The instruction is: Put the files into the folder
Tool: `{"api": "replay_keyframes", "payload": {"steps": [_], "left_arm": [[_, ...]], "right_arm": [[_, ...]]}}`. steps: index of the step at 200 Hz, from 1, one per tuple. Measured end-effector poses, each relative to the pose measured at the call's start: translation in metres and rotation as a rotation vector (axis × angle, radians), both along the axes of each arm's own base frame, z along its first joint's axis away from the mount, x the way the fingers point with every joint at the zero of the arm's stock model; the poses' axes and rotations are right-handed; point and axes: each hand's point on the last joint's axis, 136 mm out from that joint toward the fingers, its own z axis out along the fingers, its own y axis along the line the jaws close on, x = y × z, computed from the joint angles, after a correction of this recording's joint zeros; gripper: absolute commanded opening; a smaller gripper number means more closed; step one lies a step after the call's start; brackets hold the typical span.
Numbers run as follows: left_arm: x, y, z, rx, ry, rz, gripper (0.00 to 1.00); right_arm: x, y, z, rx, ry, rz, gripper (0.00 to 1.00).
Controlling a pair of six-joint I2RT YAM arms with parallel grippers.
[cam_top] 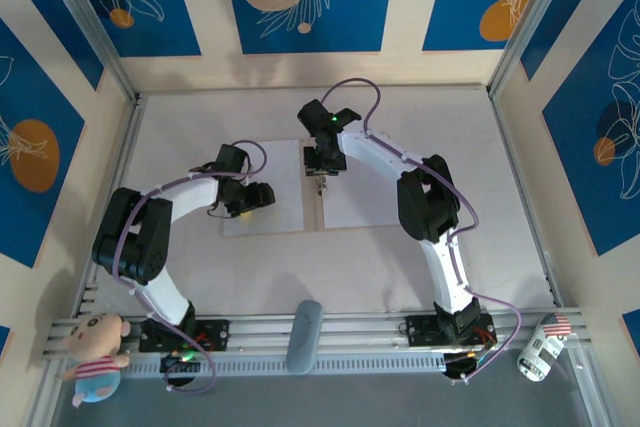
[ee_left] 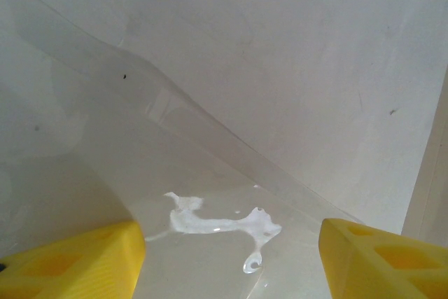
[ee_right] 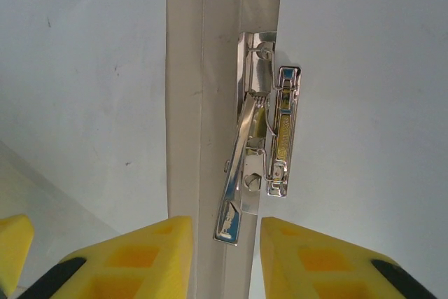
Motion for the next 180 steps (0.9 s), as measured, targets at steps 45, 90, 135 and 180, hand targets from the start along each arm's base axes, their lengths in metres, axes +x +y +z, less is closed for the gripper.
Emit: {"api": "replay_keyframes", "payload": {"steps": [45, 90, 135, 180], "left_arm": [[0.000, 0.000, 0.000, 0.000, 0.000, 0.000, 0.68], [0.000, 0.000, 0.000, 0.000, 0.000, 0.000, 0.68], [0.000, 0.000, 0.000, 0.000, 0.000, 0.000, 0.69], [0.000, 0.000, 0.000, 0.000, 0.000, 0.000, 0.68]], "right_arm": [[-0.001, 0.001, 0.000, 0.008, 0.006, -0.004, 0.28], [-0.001, 0.001, -0.001, 0.009, 0.010, -0.004, 0.27], [-0.003, 0.001, -0.007, 0.004, 0.022, -0.004, 0.26], [-0.003, 0.001, -0.013, -0.003, 0.033, -0.007, 0.21]]}}
